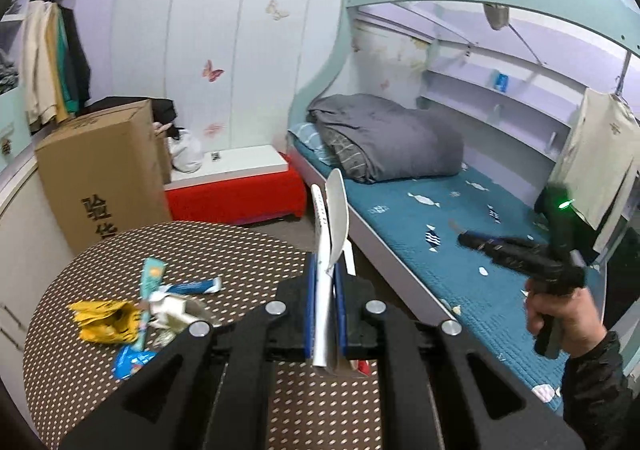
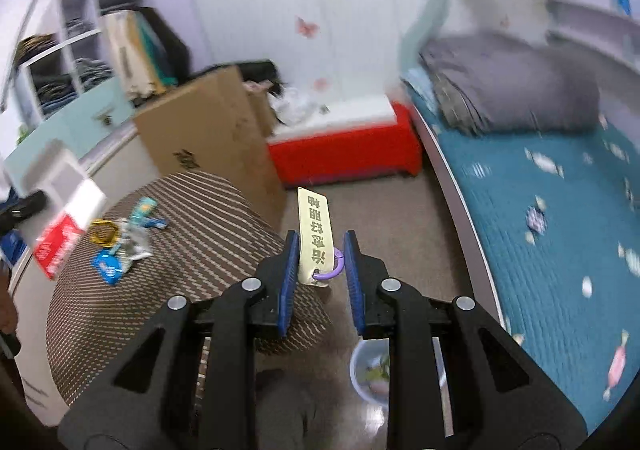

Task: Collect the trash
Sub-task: 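Open the right tool over the bucket while the left tool releases the paper packet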

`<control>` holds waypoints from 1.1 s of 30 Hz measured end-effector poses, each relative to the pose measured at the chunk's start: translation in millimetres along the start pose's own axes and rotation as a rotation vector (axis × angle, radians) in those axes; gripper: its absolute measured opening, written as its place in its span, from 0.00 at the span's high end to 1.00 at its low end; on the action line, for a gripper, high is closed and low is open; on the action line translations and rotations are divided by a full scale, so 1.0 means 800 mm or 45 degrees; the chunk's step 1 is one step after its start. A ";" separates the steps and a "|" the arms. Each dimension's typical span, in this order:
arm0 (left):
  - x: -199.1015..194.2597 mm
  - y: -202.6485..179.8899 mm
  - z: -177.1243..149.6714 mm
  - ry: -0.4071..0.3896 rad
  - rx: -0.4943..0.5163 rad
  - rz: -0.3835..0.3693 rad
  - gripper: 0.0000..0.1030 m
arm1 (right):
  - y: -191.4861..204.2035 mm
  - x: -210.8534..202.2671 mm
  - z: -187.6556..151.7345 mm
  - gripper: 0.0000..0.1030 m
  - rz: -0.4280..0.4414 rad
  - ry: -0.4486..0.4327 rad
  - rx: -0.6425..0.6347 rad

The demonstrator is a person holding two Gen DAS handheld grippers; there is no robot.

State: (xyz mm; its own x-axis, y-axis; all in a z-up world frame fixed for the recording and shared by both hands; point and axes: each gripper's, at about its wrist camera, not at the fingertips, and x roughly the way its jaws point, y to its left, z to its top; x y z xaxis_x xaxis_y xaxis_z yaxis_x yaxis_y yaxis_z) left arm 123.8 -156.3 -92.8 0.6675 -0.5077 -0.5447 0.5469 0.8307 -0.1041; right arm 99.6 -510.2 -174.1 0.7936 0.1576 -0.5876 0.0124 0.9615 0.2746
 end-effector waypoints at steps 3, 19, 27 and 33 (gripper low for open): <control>0.018 -0.015 0.005 0.017 0.017 -0.024 0.92 | -0.032 0.033 -0.021 0.78 -0.035 0.086 0.083; 0.140 -0.091 0.012 0.191 0.110 -0.145 0.92 | -0.146 0.137 -0.103 0.28 -0.054 0.282 0.484; 0.221 -0.136 -0.005 0.338 0.148 -0.229 0.92 | -0.184 0.095 -0.107 0.19 -0.085 0.206 0.570; 0.283 -0.173 -0.026 0.463 0.190 -0.266 0.92 | -0.197 0.058 -0.104 0.16 -0.090 0.144 0.606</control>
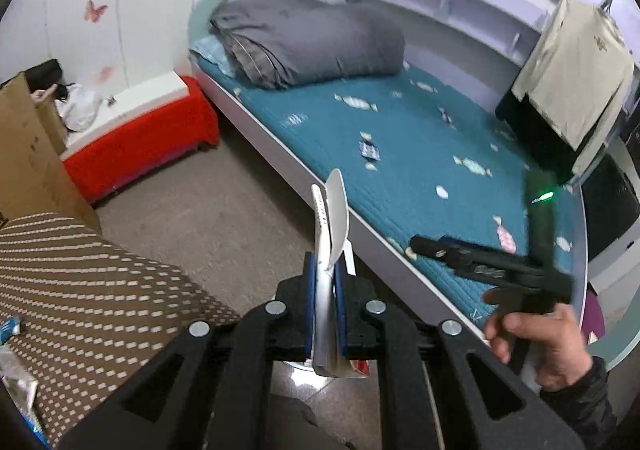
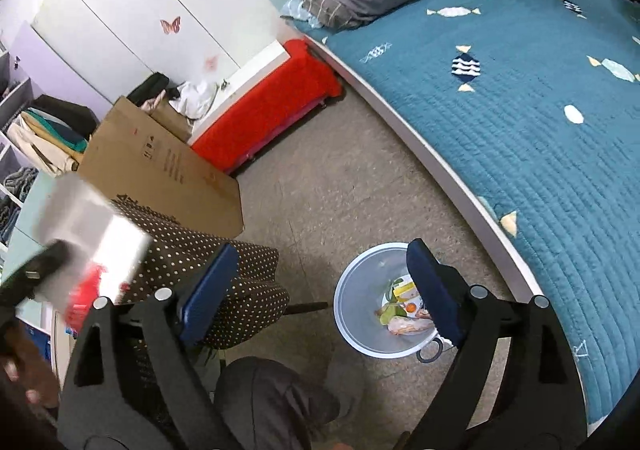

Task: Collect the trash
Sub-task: 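Open the right tool over the bucket while the left tool releases the paper packet, then move both open tools back over the trash on the table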

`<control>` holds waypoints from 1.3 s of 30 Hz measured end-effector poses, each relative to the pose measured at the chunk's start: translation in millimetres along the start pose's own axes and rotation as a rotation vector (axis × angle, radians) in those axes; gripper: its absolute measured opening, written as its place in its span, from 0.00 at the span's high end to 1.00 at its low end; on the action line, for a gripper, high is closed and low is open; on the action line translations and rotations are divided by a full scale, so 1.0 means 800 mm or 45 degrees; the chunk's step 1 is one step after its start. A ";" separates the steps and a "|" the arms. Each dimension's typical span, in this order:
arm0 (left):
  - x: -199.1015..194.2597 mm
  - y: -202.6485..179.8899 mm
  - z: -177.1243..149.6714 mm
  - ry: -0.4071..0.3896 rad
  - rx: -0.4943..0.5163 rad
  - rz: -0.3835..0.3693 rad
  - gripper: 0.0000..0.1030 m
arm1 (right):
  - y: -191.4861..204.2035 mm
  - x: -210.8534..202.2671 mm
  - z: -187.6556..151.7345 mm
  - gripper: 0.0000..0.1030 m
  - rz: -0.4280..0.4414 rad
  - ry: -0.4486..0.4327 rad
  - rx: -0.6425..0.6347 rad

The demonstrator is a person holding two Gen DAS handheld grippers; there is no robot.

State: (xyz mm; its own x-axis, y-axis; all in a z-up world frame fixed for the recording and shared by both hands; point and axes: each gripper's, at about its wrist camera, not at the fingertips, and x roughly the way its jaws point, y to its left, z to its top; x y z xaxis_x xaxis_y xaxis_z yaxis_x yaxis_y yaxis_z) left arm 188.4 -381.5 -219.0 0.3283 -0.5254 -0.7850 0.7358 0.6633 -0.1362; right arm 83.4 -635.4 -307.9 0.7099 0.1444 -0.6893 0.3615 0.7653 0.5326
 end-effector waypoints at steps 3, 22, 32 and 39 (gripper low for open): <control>0.033 -0.009 0.002 0.062 0.014 -0.003 0.92 | 0.001 -0.015 0.002 0.16 0.005 -0.025 -0.007; 0.078 -0.005 0.017 0.132 0.005 0.113 0.10 | 0.012 -0.042 -0.010 0.07 0.012 -0.064 -0.010; -0.014 0.003 0.003 -0.019 -0.024 0.138 0.09 | 0.065 -0.051 -0.018 0.06 0.005 -0.086 -0.073; -0.072 0.015 -0.011 -0.118 -0.073 0.135 0.08 | 0.115 -0.064 -0.022 0.06 0.028 -0.099 -0.163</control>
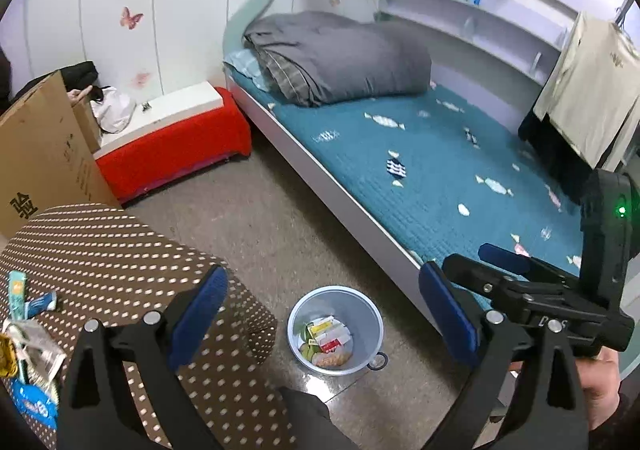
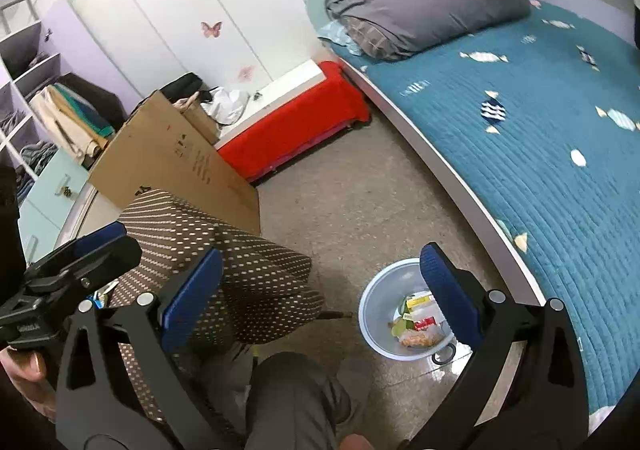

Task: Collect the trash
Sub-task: 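Move both open tools back over the trash on the table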

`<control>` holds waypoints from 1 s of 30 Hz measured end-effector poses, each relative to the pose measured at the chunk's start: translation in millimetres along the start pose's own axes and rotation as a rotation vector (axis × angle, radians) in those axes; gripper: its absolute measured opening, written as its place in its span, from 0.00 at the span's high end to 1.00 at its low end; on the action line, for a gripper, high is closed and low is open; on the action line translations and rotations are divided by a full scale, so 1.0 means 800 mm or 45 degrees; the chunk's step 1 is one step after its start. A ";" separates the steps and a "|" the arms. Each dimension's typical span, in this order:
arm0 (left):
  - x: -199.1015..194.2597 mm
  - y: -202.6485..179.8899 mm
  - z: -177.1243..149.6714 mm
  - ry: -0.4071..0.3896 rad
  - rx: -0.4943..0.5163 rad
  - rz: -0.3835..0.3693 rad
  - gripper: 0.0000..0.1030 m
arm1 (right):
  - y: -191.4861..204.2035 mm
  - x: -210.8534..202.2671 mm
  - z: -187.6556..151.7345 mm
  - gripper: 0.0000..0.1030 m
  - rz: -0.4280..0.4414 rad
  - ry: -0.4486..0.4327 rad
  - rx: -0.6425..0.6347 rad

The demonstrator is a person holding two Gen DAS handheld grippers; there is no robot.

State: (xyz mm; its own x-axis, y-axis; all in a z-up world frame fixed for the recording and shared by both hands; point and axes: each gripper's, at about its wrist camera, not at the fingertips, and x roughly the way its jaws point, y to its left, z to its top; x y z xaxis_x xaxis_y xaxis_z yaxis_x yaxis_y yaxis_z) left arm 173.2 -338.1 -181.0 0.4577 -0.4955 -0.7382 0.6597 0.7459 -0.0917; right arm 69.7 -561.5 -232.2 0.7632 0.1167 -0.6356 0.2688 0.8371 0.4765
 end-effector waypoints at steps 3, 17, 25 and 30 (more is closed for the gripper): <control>-0.026 0.010 -0.004 -0.042 -0.009 0.008 0.08 | 0.021 -0.006 0.001 0.06 0.016 -0.006 -0.040; -0.127 0.089 -0.050 -0.194 -0.170 0.104 0.07 | 0.136 -0.019 0.000 0.06 0.104 -0.020 -0.241; -0.171 0.143 -0.087 -0.242 -0.281 0.167 0.07 | 0.204 -0.018 -0.006 0.06 0.167 -0.012 -0.362; -0.193 0.171 -0.108 -0.263 -0.342 0.210 0.07 | 0.245 -0.008 -0.014 0.06 0.203 0.009 -0.438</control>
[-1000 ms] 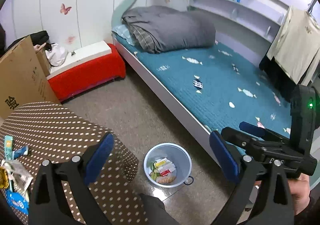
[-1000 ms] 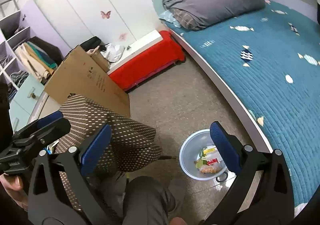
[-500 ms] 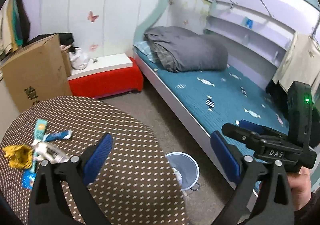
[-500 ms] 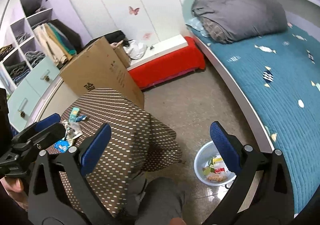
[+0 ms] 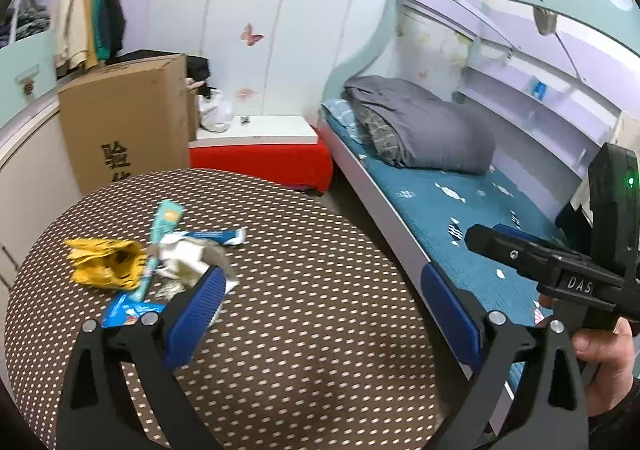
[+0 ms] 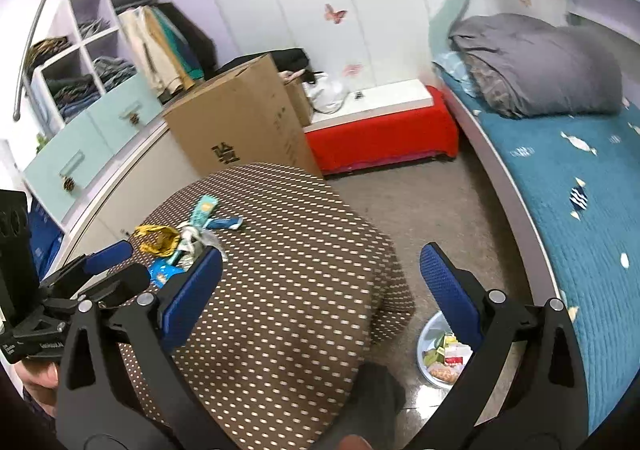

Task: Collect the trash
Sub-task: 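Move both open tools back over the trash on the table, then grasp the white barcode packet with the right tool while the left tool grasps the blue snack wrapper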

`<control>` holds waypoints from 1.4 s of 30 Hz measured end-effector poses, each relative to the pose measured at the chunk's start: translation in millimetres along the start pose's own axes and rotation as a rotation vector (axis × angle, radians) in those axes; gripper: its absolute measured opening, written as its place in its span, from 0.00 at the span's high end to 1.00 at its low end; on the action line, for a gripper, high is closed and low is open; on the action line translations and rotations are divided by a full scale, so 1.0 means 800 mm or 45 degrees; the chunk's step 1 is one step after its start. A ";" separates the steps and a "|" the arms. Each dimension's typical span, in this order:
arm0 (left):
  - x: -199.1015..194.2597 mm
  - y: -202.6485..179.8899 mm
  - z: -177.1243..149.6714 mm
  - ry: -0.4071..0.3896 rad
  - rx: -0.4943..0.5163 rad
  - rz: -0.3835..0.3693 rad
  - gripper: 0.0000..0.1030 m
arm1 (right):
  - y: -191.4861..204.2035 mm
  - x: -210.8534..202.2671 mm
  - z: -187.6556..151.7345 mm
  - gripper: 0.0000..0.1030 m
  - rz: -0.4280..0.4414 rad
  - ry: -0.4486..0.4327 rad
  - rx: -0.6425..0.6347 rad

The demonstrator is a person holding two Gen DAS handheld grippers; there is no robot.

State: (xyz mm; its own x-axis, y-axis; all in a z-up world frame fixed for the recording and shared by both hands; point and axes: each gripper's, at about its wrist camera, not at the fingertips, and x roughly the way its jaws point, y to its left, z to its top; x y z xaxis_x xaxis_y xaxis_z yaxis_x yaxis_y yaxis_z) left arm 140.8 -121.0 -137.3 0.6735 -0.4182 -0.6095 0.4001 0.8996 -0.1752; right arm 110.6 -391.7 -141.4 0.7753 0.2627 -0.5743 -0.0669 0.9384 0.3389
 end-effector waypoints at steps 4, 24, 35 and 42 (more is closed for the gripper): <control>-0.017 0.034 -0.007 -0.022 -0.054 0.046 0.07 | 0.032 0.015 0.002 0.06 0.030 0.021 -0.057; -0.047 0.182 -0.076 0.027 -0.321 0.271 0.07 | 0.149 0.142 -0.016 0.06 0.138 0.248 -0.284; -0.045 0.210 -0.098 0.070 -0.368 0.353 0.07 | 0.180 0.210 -0.025 0.06 0.197 0.322 -0.312; -0.031 0.210 -0.099 0.105 -0.362 0.363 0.07 | 0.205 0.253 -0.026 0.44 0.255 0.367 -0.343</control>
State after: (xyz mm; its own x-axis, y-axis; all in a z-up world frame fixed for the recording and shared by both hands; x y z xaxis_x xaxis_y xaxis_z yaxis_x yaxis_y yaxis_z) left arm 142.0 50.5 -213.0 0.6760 -0.1459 -0.7223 0.0092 0.9818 -0.1897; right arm 243.7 -180.1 -217.5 0.5260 0.4611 -0.7147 -0.3886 0.8778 0.2803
